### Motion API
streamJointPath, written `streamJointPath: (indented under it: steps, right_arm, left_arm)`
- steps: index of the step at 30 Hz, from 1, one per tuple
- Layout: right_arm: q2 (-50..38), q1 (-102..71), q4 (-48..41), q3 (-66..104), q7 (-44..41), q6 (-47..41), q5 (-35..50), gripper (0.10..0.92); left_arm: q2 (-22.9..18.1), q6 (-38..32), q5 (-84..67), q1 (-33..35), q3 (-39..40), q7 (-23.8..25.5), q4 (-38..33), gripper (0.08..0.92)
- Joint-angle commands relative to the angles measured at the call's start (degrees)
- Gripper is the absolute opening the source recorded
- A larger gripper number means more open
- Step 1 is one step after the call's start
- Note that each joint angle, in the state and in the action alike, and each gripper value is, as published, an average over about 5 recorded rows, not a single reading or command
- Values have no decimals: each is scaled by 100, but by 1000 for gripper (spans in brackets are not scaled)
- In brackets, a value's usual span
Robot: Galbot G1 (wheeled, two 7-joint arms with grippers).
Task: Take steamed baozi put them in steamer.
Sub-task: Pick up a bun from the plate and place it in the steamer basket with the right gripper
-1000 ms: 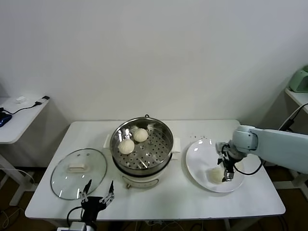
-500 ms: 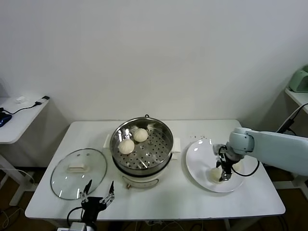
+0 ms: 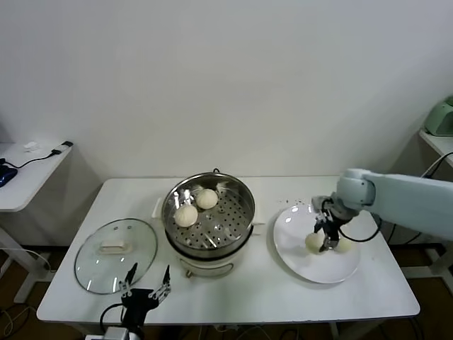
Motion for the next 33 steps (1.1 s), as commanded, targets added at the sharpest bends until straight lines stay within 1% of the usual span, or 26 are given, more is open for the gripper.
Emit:
streamJointPath:
  steps: [1,6,10,14,17,20,25,33]
  right_arm:
    - [881,2329,-190,-370,-763,1060,536,633]
    - [1562,2517,-32,187,-858,1892,639,636]
    - [2073,2388,453,373,-863,2706,496,636]
    - [2435,2075,969,380,-832,3203,114,636]
    - [2633,1680,1083,418,-756,3493,-339,636]
    - [2902,1226,866,481,-633,3916,-891,636]
    - [3347,572,132,569,-523,4500,-1675,630]
    - [3798,-175,-772,646,-318,4767,-1956,633]
  left_arm:
    - [10,-5,19,23,-8,-2,-33,823]
    - [30,-5,15,18,-23,4,-36,823]
    - [24,7,-6,-5,-52,6,-31,823]
    - [26,14,-28,-2,-89,7,-35,823]
    - [36,10,-35,2,-113,7,-24,823]
    - [39,9,-36,2,-128,6,-18,823]
    - [33,3,-35,26,-114,3,-20,823]
    - [38,2,-48,60,-164,2,-34,823]
